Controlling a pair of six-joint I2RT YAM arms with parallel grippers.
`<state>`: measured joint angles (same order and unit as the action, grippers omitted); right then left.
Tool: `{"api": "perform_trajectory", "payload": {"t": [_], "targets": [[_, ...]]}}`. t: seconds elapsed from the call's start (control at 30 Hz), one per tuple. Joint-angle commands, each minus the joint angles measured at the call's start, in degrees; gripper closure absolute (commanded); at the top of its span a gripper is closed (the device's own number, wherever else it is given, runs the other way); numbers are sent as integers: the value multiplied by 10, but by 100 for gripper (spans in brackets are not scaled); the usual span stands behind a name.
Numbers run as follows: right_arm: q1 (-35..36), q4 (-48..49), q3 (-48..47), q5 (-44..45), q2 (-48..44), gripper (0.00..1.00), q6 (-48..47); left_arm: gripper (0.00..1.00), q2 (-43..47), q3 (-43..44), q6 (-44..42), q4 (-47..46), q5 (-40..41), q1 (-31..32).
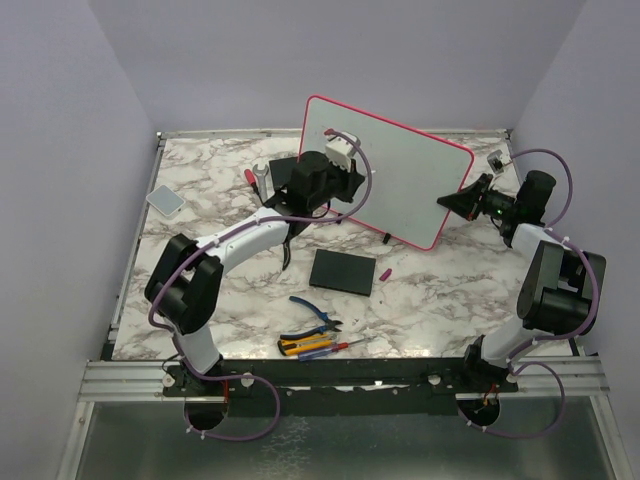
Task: Write a sentence on the whiteboard
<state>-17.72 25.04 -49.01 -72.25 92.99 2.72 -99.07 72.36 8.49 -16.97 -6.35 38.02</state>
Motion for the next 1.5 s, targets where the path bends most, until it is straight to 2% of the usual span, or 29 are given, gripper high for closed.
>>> {"api": "perform_trajectory", "payload": {"t": [0.0,0.73,1.27,1.47], "targets": [[3,-31,8,53,19,99,-15,100,-17,24,-9,4,-12,4],[3,-32,8,54,19,99,-29,100,-38,28,-31,22,12,5],[3,-33,8,54,18,99,-29,100,-14,13,-39,26,33,-4],[3,-33,9,54,18,99,-29,100,15,10,-33,27,14,2]]}}
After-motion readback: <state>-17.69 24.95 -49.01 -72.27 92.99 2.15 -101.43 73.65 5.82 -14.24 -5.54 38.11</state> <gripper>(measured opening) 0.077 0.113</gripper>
